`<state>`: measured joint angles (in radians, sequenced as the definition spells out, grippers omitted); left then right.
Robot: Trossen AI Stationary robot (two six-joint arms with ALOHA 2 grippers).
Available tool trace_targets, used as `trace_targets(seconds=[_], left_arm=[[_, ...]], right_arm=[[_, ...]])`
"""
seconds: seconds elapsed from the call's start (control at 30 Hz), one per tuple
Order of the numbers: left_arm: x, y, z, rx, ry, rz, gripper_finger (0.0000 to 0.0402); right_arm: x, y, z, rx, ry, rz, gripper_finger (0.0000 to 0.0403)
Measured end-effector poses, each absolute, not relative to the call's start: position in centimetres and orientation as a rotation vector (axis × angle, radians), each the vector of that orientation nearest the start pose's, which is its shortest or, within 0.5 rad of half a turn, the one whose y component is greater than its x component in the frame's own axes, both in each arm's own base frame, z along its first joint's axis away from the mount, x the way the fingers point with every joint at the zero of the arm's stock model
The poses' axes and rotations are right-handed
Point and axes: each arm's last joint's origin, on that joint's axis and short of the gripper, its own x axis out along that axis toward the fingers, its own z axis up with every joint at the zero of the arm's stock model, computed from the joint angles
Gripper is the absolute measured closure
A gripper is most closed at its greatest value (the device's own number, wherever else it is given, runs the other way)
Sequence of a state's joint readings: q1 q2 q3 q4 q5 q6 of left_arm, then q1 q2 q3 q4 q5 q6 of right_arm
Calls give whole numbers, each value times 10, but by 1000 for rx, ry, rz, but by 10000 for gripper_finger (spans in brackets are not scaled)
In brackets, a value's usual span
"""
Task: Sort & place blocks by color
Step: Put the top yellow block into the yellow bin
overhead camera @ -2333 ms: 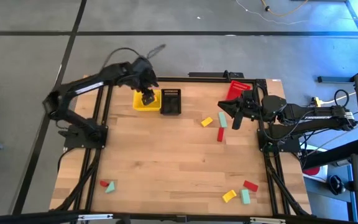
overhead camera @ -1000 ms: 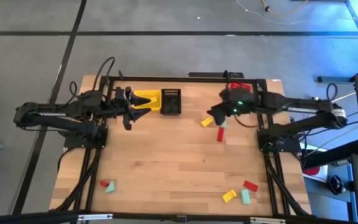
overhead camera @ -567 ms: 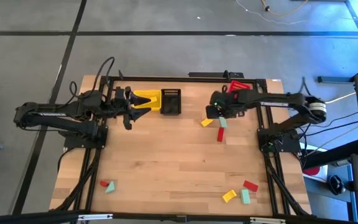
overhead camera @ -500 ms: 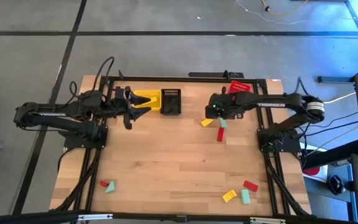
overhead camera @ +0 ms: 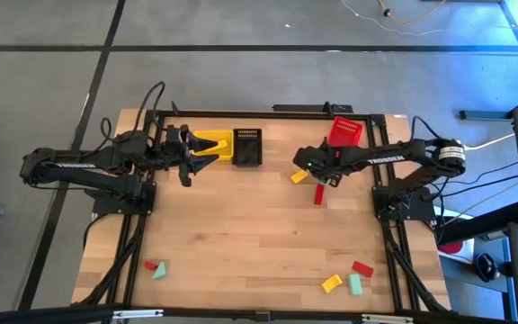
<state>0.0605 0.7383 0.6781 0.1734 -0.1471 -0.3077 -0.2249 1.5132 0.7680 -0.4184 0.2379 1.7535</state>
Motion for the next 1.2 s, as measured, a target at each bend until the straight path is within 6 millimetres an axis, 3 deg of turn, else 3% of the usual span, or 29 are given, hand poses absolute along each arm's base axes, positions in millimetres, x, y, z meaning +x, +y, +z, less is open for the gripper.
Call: trace_targets(seconds=[0.5, 1.0, 1.2], left_arm=[[168, 14, 337, -307, -144, 185, 191], [168, 14, 337, -302, -142, 174, 191], [168, 14, 337, -262, -138, 177, 191]], right_arm=[[290, -70, 140, 1532, 597, -1437, 163], [294, -61, 132, 1551, 489, -1527, 164], [292, -60, 131, 1554, 515, -1534, 220]])
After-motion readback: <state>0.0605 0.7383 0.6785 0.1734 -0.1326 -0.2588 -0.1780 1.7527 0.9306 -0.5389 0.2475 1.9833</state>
